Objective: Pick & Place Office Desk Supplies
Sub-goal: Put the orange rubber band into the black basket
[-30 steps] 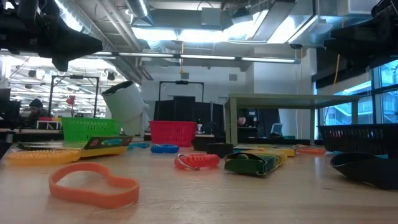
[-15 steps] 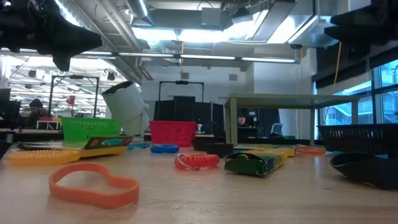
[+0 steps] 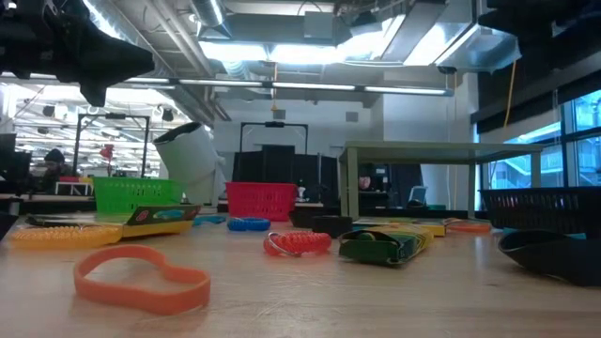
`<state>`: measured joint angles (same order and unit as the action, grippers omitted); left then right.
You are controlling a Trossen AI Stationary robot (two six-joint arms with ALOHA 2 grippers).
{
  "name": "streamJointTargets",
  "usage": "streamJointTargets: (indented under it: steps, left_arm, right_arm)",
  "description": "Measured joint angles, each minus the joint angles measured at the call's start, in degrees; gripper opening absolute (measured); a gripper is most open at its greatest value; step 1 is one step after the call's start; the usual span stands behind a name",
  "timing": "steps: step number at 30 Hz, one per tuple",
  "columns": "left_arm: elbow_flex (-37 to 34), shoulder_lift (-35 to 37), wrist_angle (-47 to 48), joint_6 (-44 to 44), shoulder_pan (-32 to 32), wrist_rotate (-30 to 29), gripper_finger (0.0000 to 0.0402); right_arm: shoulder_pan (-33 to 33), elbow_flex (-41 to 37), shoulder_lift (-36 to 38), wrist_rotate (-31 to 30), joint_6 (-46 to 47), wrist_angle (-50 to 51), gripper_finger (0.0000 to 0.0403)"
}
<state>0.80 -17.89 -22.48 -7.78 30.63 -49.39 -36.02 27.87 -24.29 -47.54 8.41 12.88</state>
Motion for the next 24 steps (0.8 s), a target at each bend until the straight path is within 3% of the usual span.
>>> streamJointTargets:
  steps: [9, 16, 24]
  left_arm:
    - [0.0, 0.0, 0.02, 2.16, 0.0, 0.0, 0.0106]
    - [0.0, 0.0, 0.02, 2.61, 0.0, 0.01, 0.0114]
    - [0.0, 0.0, 0.04, 2.61, -0.02, 1.28, 0.0116]
  right_arm:
    - [3.3, 9.78, -14.41, 0.87, 3.07, 9.34, 0.0221]
    - [10.38, 18.5, -27.72, 10.6, 11.83, 24.51, 0.0224]
    - [17.68, 27.21, -38.51, 22.64, 12.42, 33.51, 0.0224]
